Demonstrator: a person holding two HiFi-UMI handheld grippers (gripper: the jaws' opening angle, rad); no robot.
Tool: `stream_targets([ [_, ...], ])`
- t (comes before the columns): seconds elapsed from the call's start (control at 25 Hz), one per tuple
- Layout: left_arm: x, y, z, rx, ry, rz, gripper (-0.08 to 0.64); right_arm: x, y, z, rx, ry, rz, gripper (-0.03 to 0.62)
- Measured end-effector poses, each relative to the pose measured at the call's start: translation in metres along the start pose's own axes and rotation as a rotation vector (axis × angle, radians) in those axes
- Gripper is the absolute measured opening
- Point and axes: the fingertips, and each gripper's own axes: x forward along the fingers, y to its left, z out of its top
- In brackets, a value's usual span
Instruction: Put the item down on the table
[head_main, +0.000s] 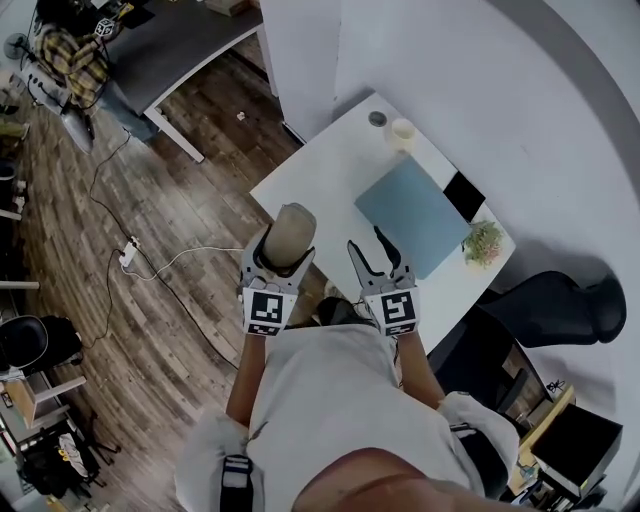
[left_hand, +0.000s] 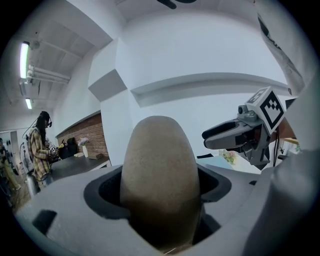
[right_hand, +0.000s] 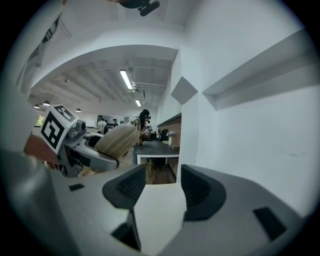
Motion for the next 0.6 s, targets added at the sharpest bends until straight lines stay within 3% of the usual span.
stream_targets([
  [0.24,0.029,-0.017,-0.005,0.016,0.039,-0.048,0.396,0.001,-0.026,-0.020,0.022,0.040,-0.005,0.225],
  [0.4,0.044,-0.022,-0.026,-0.009,0.090,-0.081,0.397,0.007,-0.037,-0.030,0.036,0.071,-0.015,0.225],
  [0.6,0.059,-0.025,-0.044,0.017,0.133,-0.145,0.397,0.014,-0.042,-0.047,0.054,0.114,-0.046,0.225],
])
